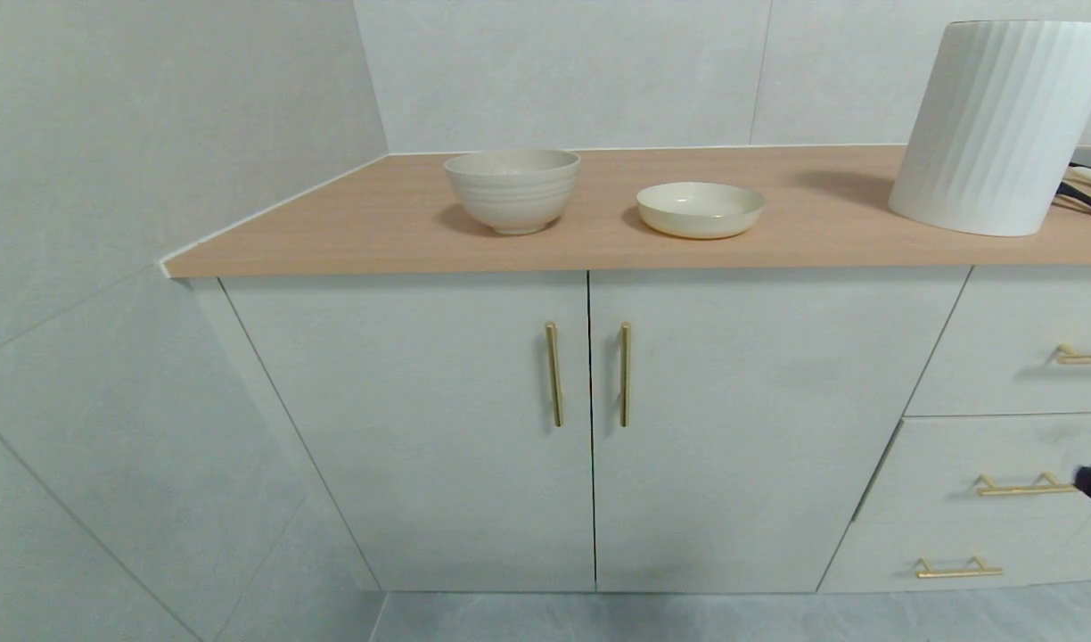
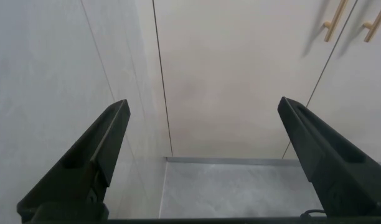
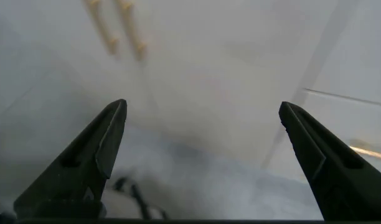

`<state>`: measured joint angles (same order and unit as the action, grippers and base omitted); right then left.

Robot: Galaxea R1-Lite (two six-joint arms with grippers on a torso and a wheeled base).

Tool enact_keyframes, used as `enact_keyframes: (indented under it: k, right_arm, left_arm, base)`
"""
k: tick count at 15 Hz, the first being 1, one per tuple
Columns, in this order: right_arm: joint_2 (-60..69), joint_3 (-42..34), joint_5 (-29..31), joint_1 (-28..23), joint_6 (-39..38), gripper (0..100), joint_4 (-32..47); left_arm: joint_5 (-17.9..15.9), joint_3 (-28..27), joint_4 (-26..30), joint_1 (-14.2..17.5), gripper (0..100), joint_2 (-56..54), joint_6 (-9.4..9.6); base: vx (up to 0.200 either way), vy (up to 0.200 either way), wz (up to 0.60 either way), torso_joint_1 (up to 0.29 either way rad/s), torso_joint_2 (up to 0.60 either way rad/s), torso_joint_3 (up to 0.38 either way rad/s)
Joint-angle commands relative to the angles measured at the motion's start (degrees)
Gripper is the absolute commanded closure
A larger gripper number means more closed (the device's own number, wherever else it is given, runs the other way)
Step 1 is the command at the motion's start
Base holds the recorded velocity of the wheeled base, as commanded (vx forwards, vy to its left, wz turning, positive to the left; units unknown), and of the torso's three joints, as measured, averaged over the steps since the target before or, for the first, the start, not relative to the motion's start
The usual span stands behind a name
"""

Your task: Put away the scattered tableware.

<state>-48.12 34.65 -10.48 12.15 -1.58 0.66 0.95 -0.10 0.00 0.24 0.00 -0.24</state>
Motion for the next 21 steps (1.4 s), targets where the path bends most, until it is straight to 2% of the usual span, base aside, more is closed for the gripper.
enact_keyframes:
  k: [1,4,7,13,15,18,21]
  right_arm:
    - [-26.6,14.7,-2.3,11.7,-0.5,0,-0.8]
    - [-33.0,18.4,-3.1,17.9,-1.4,0,-1.4]
    - [-40.8,23.5,-3.1,21.2,-5.7,0,-4.2]
    - [-52.8,32.4,-3.1,21.2,-7.1,0,-7.1]
    - [-57.5,32.9,-2.5,21.2,-7.2,0,-11.5]
    - [-61.8,31.6,-1.2,21.2,-11.7,0,-22.5]
    - [-65.0,31.6,-0.7,21.4,-14.3,0,-26.1]
  left_arm:
    - [0.0,0.0,0.0,0.0,0,0.0,-0.02]
    - [0.0,0.0,0.0,0.0,0,0.0,-0.02]
    - [0.0,0.0,0.0,0.0,0,0.0,-0.02]
    - [0.0,0.0,0.0,0.0,0,0.0,-0.02]
    - [0.0,0.0,0.0,0.0,0,0.0,-0.02]
    - [0.0,0.0,0.0,0.0,0,0.0,-0.02]
    - [0.0,0.0,0.0,0.0,0,0.0,-0.02]
  base:
    - [0.0,0.0,0.0,0.0,0.0,0.0]
    - [0.0,0.0,0.0,0.0,0.0,0.0]
    - [0.0,0.0,0.0,0.0,0.0,0.0]
    - [0.0,0.0,0.0,0.0,0.0,0.0]
    - [0.0,0.0,0.0,0.0,0.0,0.0]
    - [0.0,0.0,0.0,0.0,0.0,0.0]
    - [0.0,0.0,0.0,0.0,0.0,0.0]
